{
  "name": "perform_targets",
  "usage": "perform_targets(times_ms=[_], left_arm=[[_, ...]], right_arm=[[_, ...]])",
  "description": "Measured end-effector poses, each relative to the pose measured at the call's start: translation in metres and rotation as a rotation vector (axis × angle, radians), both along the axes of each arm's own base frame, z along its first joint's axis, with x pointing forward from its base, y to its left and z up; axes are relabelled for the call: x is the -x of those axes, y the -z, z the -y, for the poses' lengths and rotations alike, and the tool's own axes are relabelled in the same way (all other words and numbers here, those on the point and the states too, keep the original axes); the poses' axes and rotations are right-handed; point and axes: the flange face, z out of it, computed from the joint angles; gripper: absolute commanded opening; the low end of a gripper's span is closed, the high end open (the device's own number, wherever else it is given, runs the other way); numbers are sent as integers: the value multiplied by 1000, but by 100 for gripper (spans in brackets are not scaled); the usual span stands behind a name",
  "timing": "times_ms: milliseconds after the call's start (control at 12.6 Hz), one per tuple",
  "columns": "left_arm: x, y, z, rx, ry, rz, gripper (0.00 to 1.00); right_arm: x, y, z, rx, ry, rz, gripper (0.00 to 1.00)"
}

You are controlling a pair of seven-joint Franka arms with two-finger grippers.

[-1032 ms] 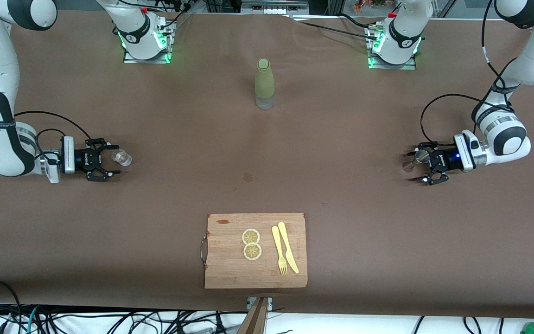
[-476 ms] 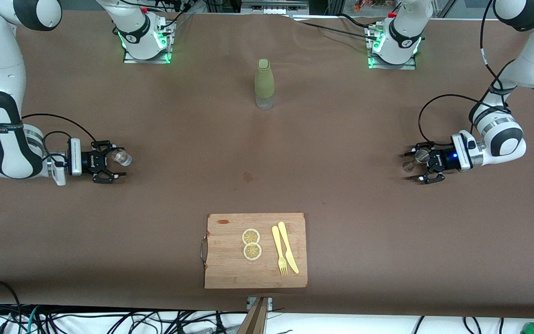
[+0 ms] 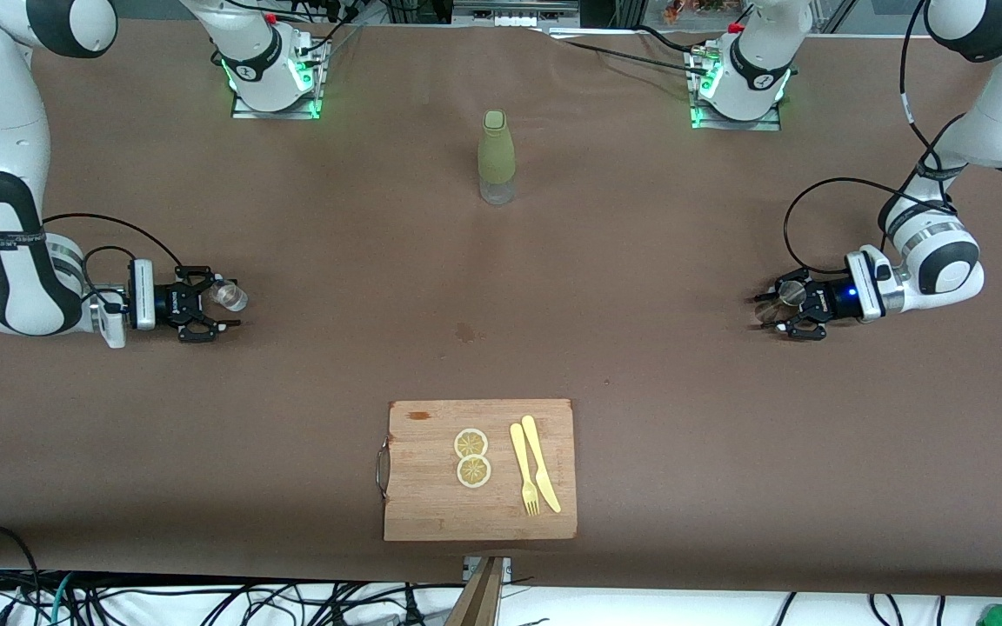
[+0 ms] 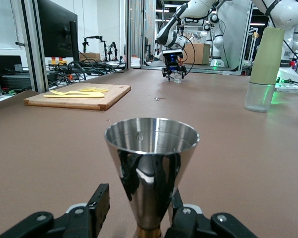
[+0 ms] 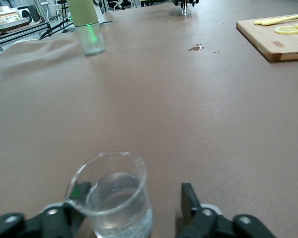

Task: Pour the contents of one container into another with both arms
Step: 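Close the right gripper on the beaker while the left gripper grips the jigger, then lift the beaker with the right gripper while the left gripper brings the jigger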

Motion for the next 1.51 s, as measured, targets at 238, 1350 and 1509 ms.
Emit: perform_targets(times_ms=[238, 1350, 1509], left_arm=[[-1, 1, 5, 18, -2, 0, 29], [-25, -15, 54, 119, 35, 42, 0], [-31, -18, 80, 136, 69, 11, 0]], right_arm=[[0, 0, 0, 0, 0, 0, 22], [-70, -114, -69, 144, -73, -187, 11], [-79, -133, -89, 163, -81, -220, 12]])
